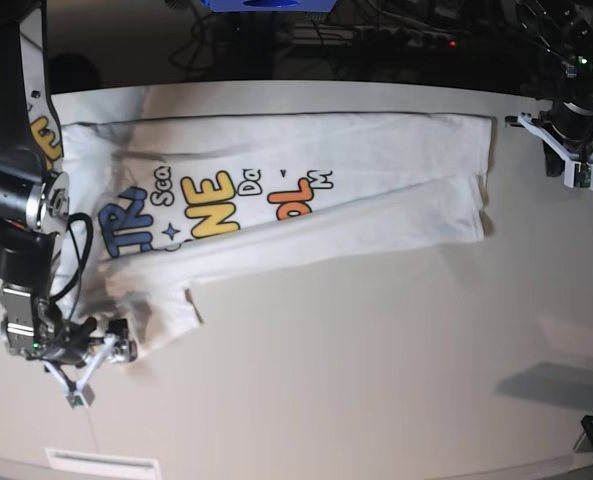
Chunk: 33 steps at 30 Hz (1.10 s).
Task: Fold the T-shirt properly
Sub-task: 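Move the right gripper to the protruding sleeve and grasp it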
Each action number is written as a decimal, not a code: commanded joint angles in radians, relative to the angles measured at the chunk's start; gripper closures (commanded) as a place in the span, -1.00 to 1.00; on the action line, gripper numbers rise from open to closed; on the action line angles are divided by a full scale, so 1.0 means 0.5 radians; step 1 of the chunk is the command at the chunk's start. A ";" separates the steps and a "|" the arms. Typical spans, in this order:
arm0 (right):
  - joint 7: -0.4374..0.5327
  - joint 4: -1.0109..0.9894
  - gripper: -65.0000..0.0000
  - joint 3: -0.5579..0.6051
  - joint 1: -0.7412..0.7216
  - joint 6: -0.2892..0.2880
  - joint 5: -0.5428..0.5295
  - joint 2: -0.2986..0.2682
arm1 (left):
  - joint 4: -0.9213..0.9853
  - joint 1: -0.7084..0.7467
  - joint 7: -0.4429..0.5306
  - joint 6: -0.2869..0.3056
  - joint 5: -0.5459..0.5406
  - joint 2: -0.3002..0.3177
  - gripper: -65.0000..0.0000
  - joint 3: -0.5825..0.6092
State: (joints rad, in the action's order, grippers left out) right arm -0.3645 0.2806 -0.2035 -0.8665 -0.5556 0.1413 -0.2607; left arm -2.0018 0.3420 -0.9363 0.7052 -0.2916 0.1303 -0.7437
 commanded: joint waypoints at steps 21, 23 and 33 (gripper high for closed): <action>0.049 0.051 -0.92 -0.003 0.053 0.005 -0.020 0.057 | -0.033 0.060 0.039 -0.014 -0.011 0.033 1.00 -0.021; 0.049 0.051 -0.91 -0.003 0.053 0.005 -0.020 0.066 | -0.033 0.060 0.039 -0.014 -0.011 0.033 1.00 -0.021; 0.052 0.054 -0.48 -0.003 0.053 0.005 -0.020 0.069 | -0.030 0.060 0.036 -0.014 -0.011 0.033 1.00 -0.021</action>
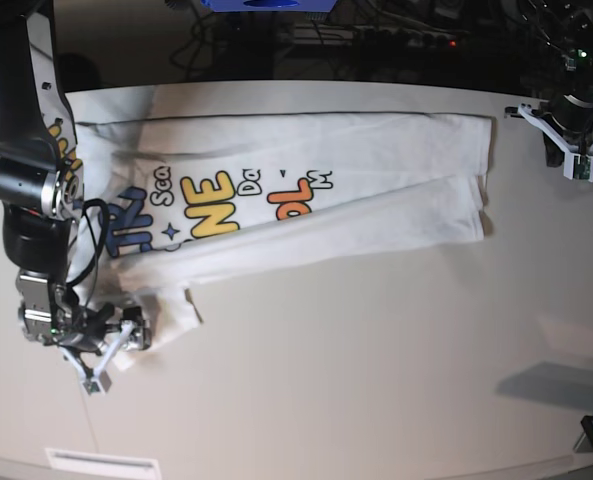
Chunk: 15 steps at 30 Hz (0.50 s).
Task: Fold the T-shirt properly
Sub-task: 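Move the right gripper to the protruding sleeve and grasp it, then fold the held sleeve with the right gripper back over the shirt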
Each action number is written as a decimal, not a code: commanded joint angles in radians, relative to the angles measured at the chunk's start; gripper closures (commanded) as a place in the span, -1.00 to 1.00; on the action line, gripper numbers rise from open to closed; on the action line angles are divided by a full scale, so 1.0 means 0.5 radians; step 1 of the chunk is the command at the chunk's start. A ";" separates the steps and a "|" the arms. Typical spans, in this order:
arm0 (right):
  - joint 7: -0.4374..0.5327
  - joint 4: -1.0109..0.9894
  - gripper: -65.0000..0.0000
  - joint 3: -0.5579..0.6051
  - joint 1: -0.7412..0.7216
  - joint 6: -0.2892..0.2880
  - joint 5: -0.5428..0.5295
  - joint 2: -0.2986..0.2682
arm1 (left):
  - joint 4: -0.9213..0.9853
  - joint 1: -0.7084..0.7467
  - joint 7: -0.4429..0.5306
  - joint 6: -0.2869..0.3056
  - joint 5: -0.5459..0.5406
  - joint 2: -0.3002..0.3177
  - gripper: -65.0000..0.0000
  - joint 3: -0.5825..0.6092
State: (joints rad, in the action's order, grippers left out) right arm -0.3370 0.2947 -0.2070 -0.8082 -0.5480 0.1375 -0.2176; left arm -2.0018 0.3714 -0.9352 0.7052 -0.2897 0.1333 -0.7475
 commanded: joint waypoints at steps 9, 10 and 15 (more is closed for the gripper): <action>0.059 0.029 -0.04 0.004 -0.064 -0.010 -0.013 -0.017 | -0.030 0.001 0.034 -0.014 -0.014 0.026 1.00 -0.010; 0.077 0.029 -0.04 0.004 -0.064 -0.010 -0.013 -0.017 | -0.027 0.001 0.034 -0.014 -0.014 0.026 1.00 -0.010; 0.093 0.029 0.45 0.004 -0.064 -0.010 -0.013 -0.017 | -0.027 -0.002 0.034 -0.014 -0.011 0.026 1.00 -0.004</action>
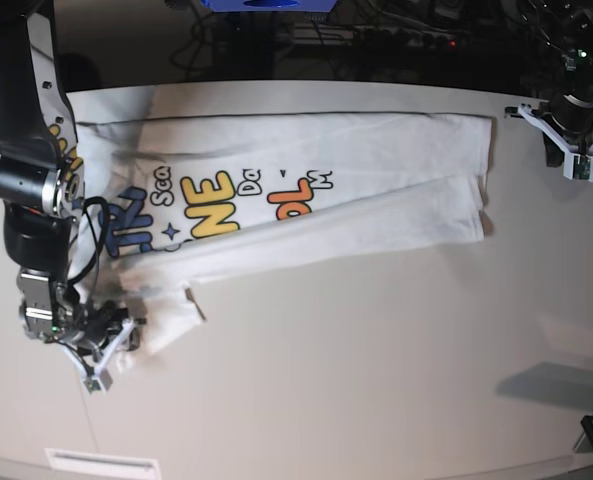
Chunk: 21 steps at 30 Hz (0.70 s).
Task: Fold the T-shirt properly
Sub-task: 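Fold the held sleeve with the right gripper back over the shirt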
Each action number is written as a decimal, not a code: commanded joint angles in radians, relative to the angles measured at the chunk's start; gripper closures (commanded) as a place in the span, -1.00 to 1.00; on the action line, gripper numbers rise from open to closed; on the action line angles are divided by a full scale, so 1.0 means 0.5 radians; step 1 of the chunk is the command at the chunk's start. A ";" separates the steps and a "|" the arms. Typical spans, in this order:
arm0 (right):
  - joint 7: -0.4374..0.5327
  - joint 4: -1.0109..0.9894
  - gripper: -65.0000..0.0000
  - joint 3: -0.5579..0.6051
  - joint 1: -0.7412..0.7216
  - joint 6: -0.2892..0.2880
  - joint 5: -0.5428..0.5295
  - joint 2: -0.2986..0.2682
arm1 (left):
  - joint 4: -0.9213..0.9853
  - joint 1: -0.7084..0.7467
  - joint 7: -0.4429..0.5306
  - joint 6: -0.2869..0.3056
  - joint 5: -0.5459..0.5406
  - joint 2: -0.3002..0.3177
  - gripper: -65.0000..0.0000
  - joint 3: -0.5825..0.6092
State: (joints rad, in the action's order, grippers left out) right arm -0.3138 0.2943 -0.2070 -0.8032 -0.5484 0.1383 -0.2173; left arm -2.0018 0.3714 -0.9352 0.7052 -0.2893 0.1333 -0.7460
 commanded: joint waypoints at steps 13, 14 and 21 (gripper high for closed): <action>0.034 0.030 0.99 -0.005 -0.071 -0.010 -0.014 -0.033 | -0.027 -0.014 0.031 -0.014 0.000 0.026 1.00 0.002; 0.034 0.030 0.99 -0.005 -0.058 -0.010 -0.014 -0.033 | -0.024 -0.014 0.031 -0.014 0.000 0.026 1.00 0.002; 0.018 0.257 0.99 -0.008 0.092 -0.010 -0.014 -0.027 | -0.024 -0.017 0.031 -0.014 0.000 0.026 1.00 0.002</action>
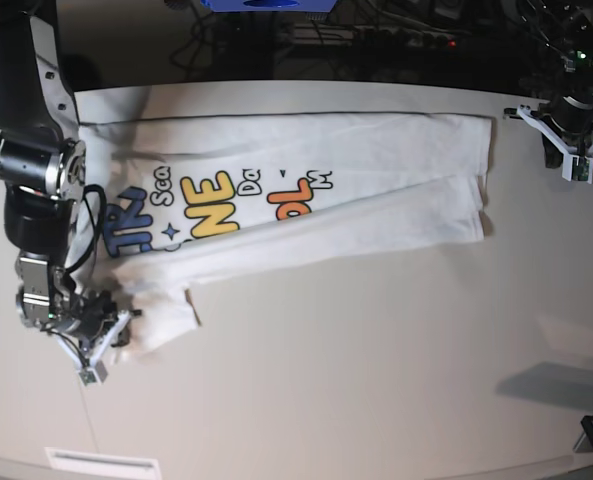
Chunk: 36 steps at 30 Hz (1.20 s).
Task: Fold the T-shirt properly
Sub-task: 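Fold the held sleeve with the right gripper back over the shirt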
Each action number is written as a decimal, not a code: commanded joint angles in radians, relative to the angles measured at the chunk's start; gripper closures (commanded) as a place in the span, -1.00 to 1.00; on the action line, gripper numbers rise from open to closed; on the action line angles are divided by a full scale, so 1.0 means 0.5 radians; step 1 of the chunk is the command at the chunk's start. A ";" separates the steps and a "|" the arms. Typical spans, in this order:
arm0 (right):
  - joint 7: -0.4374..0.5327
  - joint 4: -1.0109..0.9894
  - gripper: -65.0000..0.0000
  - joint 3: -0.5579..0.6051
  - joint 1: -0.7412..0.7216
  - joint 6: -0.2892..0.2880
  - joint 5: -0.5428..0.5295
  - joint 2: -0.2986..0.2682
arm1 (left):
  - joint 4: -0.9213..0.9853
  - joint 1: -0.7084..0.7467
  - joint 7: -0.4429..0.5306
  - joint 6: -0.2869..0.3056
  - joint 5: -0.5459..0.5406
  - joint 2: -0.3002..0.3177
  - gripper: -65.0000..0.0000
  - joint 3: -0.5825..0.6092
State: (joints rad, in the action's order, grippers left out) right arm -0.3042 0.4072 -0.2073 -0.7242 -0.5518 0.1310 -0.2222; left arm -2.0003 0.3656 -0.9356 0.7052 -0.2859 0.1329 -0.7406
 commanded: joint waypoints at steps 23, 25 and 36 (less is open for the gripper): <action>-0.706 1.344 0.99 -0.007 0.416 -0.015 -0.003 0.032 | 0.004 -0.009 0.031 -0.014 -0.007 0.030 1.00 -0.006; -0.786 1.455 0.99 -0.007 0.459 -0.015 -0.003 0.053 | 0.004 -0.009 0.031 -0.014 -0.007 0.030 1.00 -0.006; -1.182 2.029 0.99 -0.004 0.723 -0.015 -0.003 0.090 | 0.016 -0.009 0.031 -0.014 -0.007 0.030 1.00 -0.006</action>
State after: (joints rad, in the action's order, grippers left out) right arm -0.9127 1.4017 -0.2070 -0.3340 -0.5629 0.1352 -0.1669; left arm -1.9808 0.3626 -0.9352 0.7052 -0.2867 0.1360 -0.7387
